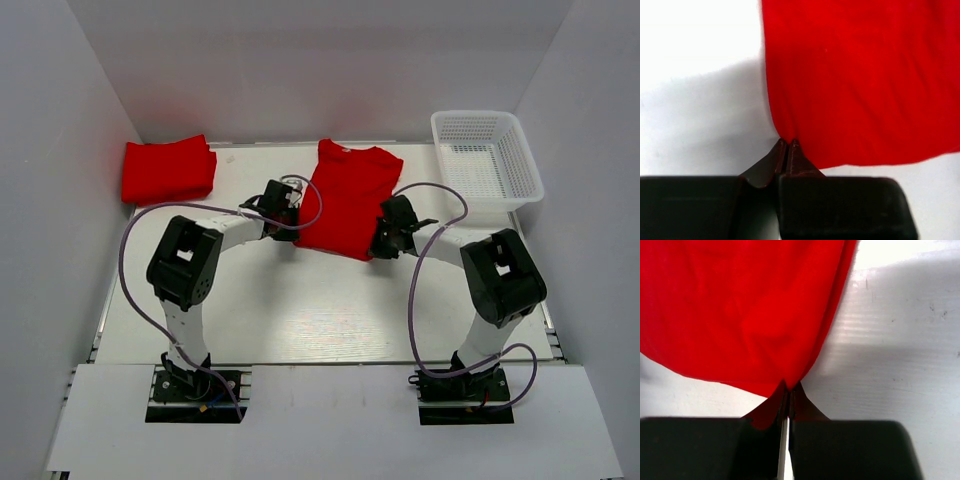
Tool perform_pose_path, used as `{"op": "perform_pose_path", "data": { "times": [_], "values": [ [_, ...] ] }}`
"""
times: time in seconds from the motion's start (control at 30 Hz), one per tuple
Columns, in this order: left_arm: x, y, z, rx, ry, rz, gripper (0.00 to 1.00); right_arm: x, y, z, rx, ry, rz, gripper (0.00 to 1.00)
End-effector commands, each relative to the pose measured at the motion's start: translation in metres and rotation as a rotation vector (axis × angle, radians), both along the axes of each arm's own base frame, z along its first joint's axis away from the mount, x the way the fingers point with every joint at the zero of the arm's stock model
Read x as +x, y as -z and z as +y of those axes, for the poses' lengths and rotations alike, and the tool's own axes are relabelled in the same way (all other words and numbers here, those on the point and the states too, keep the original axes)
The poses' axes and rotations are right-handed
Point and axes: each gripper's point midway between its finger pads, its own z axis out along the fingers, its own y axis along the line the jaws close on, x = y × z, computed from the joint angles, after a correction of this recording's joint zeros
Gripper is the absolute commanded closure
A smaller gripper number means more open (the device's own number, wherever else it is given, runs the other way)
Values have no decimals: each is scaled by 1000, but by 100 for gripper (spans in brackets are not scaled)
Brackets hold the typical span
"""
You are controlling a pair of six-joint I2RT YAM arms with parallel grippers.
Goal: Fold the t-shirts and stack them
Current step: Grab one side of the 2/3 rectangular tshirt with both arms, then fold the long partially folded tshirt into a neat square
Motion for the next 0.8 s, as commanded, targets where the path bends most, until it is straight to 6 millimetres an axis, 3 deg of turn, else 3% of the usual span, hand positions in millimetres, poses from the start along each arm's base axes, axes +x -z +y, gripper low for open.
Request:
{"op": "perform_pose_path", "data": {
  "times": [0.0,0.03,0.1,0.13,0.17,0.23,0.27,0.33,0.37,0.5,0.6,0.7,0.77],
  "values": [
    [-32,-28,1,-59,5,27,100,-25,5,-14,-55,-39,37,100],
    [-48,-23,4,-77,4,52,100,-33,3,-11,-37,-65,48,100],
    [-62,-35,4,-115,-3,39,100,-57,-4,-13,-8,-121,51,100],
    [-74,-45,10,-126,-2,19,100,-70,-1,-13,-2,-149,67,100],
    [-84,-48,14,-128,-12,31,100,-88,-11,-11,30,-198,80,100],
    [-104,-48,28,-111,-37,45,100,-108,-17,-8,47,-275,79,100],
    [-116,-63,30,-129,-34,25,100,-128,-20,-7,78,-320,117,100],
    [-136,-69,35,-152,-23,40,100,-146,-24,-8,72,-383,121,100],
    [-144,-87,37,-187,-27,12,100,-160,-27,-13,63,-391,160,100],
    [-165,-117,34,-272,1,-29,100,-170,-55,-13,73,-417,115,100],
    [-160,-135,36,-276,-21,-56,100,-168,-76,-21,46,-386,92,100],
    [-151,-150,33,-286,-25,-90,100,-151,-100,-22,29,-338,39,100],
    [-142,-162,33,-289,-46,-117,100,-146,-104,-22,27,-297,36,100]
  ]
}}
